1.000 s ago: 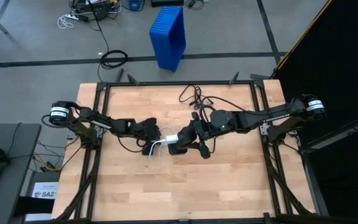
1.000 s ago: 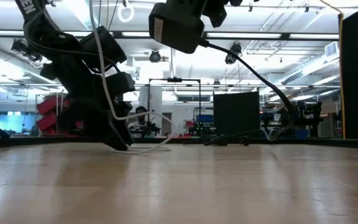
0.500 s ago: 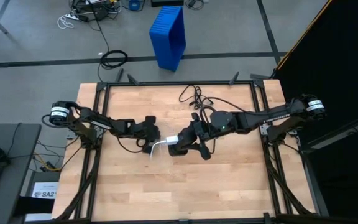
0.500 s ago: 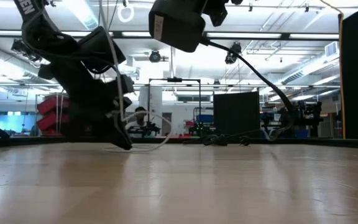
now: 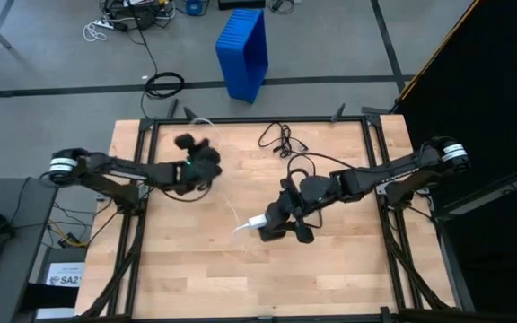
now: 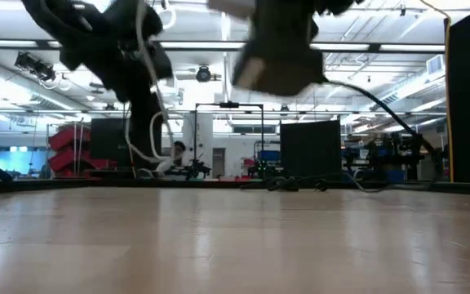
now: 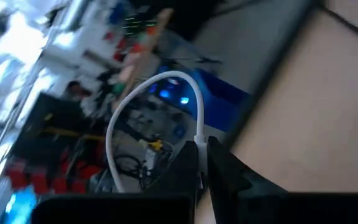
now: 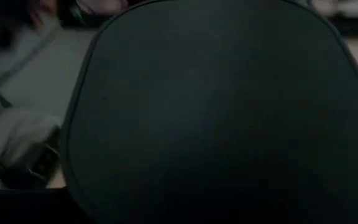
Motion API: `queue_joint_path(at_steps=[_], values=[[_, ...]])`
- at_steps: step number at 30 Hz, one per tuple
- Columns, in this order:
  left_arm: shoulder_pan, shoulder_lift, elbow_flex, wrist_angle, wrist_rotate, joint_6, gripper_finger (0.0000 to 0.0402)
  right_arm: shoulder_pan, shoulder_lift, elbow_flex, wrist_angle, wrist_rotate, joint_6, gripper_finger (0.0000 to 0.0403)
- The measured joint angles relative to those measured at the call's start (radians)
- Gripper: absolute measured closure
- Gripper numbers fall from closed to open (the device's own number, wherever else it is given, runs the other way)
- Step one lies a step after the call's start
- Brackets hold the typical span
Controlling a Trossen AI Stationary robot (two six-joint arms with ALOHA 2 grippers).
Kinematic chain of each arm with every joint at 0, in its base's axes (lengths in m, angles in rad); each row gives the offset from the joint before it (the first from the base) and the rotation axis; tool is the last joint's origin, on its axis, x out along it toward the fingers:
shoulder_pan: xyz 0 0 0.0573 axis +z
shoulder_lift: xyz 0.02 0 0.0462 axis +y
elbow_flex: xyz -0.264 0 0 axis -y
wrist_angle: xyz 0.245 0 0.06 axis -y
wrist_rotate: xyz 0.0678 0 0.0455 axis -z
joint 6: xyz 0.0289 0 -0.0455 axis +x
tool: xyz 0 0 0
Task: Insert USB
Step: Insert the charger adapter into the black outlet extension
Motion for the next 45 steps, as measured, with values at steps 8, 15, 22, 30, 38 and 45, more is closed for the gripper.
queue_joint_path(at_steps=[8, 15, 22, 30, 38, 45], values=[[-0.010, -0.270, 0.000, 0.040, -0.048, -0.002, 0.0401, -0.030, 0.143, 0.000, -0.105, 0.107, 0.069, 0.0176], [-0.037, -0.364, -0.008, 0.155, 0.010, 0.080, 0.0402, -0.085, 0.215, 0.000, -0.094, 0.272, 0.082, 0.0176], [-0.083, -0.388, -0.023, 0.694, 0.252, 0.462, 0.0401, -0.160, 0.207, 0.000, -0.101, 0.310, 0.084, 0.0176], [-0.161, -0.392, -0.023, 0.265, 0.513, 0.372, 0.0401, -0.192, 0.206, 0.000, -0.171, 0.489, 0.133, 0.0176], [-0.305, -0.421, -0.024, -0.002, 0.795, 0.321, 0.0401, -0.223, 0.206, 0.000, -0.176, 0.492, 0.113, 0.0176], [-0.389, -0.447, -0.023, -0.284, 0.947, 0.234, 0.0401, -0.253, 0.203, 0.000, -0.203, 0.497, 0.113, 0.0176]])
